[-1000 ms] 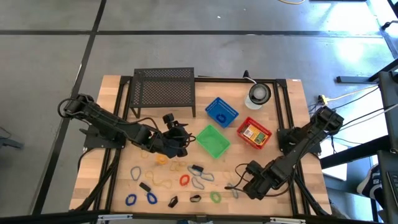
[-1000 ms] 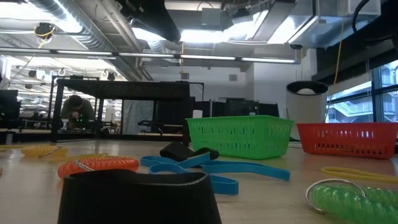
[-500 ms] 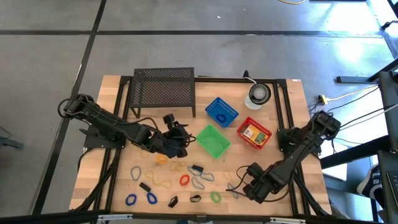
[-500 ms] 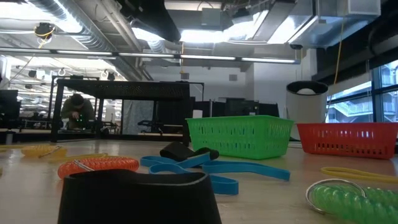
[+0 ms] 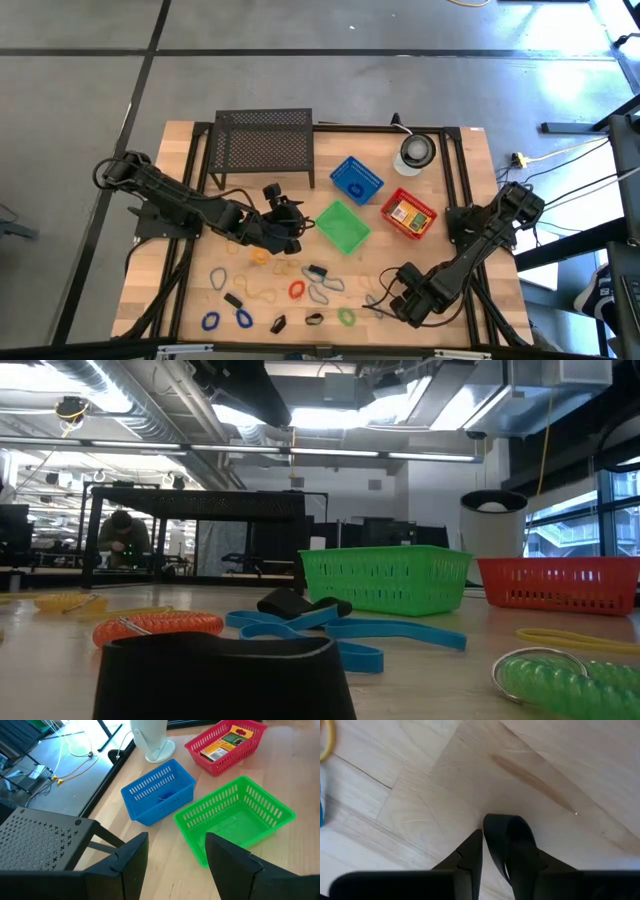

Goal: Pick & Place Office Desk Supplies
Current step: Put the black rubber band into the green basket

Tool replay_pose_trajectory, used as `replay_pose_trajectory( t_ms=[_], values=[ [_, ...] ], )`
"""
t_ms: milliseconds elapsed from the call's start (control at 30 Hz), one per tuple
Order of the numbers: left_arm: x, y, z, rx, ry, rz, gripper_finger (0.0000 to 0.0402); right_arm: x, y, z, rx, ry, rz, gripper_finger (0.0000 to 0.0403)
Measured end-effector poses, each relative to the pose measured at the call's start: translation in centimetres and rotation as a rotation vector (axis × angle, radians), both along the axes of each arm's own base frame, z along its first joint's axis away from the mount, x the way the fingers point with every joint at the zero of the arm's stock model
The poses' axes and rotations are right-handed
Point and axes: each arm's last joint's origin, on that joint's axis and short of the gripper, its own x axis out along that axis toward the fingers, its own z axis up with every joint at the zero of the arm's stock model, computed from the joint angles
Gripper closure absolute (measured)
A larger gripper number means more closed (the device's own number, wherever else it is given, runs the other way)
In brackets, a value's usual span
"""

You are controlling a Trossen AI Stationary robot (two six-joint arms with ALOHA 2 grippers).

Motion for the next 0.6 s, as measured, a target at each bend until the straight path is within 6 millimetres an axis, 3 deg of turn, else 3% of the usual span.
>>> replay_pose_trajectory(
  t_ms=[233, 467, 600],
  values=[
    [0.0, 0.0, 0.0, 0.000, 0.000, 0.000, 0.0210, 0.1, 0.1, 0.0, 0.007, -0.010, 0.007, 0.0391],
    [0.0, 0.0, 0.0, 0.000, 0.000, 0.000, 0.0210, 0.3, -0.2, 0.2, 0.006, -0.033, 0.077, 0.0394],
    [0.0, 0.0, 0.0, 0.000, -0.001, 0.000, 0.0210, 0.8, -0.8, 1.3, -0.037, -0.145, 0.098, 0.0398]
  ],
)
